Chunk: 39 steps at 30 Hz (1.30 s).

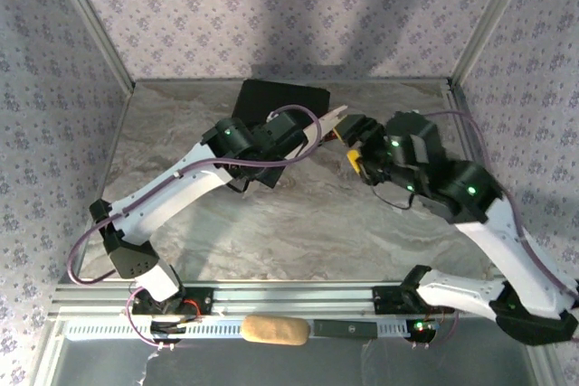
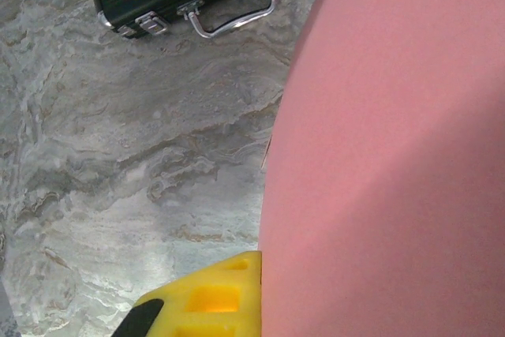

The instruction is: Fold the paper box

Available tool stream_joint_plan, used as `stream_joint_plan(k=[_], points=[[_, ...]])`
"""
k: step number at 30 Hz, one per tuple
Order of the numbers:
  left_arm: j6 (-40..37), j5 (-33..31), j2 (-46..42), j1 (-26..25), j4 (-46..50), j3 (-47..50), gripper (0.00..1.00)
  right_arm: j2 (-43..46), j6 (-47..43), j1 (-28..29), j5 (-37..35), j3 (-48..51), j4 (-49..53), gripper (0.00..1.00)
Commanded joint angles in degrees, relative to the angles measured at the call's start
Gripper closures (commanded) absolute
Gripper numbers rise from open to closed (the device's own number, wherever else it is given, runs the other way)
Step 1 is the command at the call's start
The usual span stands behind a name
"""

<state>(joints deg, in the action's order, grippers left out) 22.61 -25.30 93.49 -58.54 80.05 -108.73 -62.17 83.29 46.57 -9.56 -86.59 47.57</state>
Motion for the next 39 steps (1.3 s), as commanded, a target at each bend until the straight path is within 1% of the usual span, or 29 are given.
stream_joint_plan(k=[1,4,7,12,16,19,22,23,24,25,26,27,29,31,33,35,37,39], points=[[0.43,-0.19,2.29,-0.93,4.23,-4.4,1.0,-4.7,5.62,1.41,-5.15,-2.03,-1.43,0.29],[0.33,-0.19,2.75,-1.12,3.82,-4.76,1.0,-5.56,6.36,1.02,-5.55,-2.01,-3.71,0.31],[0.2,-0.29,2.89,-1.65,3.32,-4.89,1.0,-5.67,6.86,0.9,-6.36,-1.93,-3.71,0.33],[-0.28,-1.17,3.1,-3.01,2.51,-5.09,1.0,-6.68,7.45,-1.22,-2.91,-0.37,-5.91,0.4],[-0.51,-2.03,3.65,-3.58,2.46,-5.44,1.0,-8.15,6.98,-2.44,-0.5,-1.02,-6.51,0.46],[-0.82,-2.36,3.63,-4.03,1.74,-5.83,1.0,-8.82,7.66,-3.29,1.16,-0.55,-6.55,0.55],[-1.49,-3.33,3.54,-4.58,1.07,-6.23,1.0,-8.85,8.1,-3.96,2.87,0.57,-7.05,0.69],[-1.83,-3.66,3.37,-4.78,0.75,-6.24,1.0,-8.7,8.5,-4.12,3.14,0.69,-6.54,0.75],[-2.25,-3.64,3.12,-4.82,0.48,-6.1,0.96,-8.43,9.05,-4.33,3.15,0.93,-6.27,0.82],[-2.47,-4.17,2.75,-4.95,0.31,-5.79,0.85,-7.96,9.25,-4.49,3.1,1.27,-6.3,0.88],[-2.64,-5.57,1.95,-5.26,-0.13,-4.99,0.69,-7.44,9.67,-4.77,3.1,1.54,-5.98,0.93],[-2.94,-7.32,0.37,-6.04,-1.32,-3.47,0.58,-6.82,10.16,-5.17,3.29,1.64,-5.49,0.98],[-3.86,-9.69,-5.01,-6.91,-6.7,4.02,0.48,-5.63,11.36,-6.45,4.14,1.93,-4.5,1.0],[-5.99,-8.79,-13.47,-7.02,-17.0,14.65,0.45,-4.39,12.43,-8.07,5.23,2.39,-4.13,1.0],[-9.71,-7.93,-24.63,-6.96,-31.06,28.99,0.41,-3.28,13.11,-9.91,7.03,2.43,-3.43,1.0],[-13.32,-8.5,-34.71,-6.93,-42.26,40.07,0.38,-2.7,13.29,-11.5,8.86,1.92,-2.34,1.0],[-18.1,-8.02,-42.24,-6.85,-50.24,48.23,0.38,-2.36,13.55,-12.87,10.47,1.28,-0.56,1.0],[-23.41,-8.0,-47.46,-6.85,-57.01,54.63,0.36,-2.32,13.57,-14.08,12.17,0.6,0.03,1.0]])
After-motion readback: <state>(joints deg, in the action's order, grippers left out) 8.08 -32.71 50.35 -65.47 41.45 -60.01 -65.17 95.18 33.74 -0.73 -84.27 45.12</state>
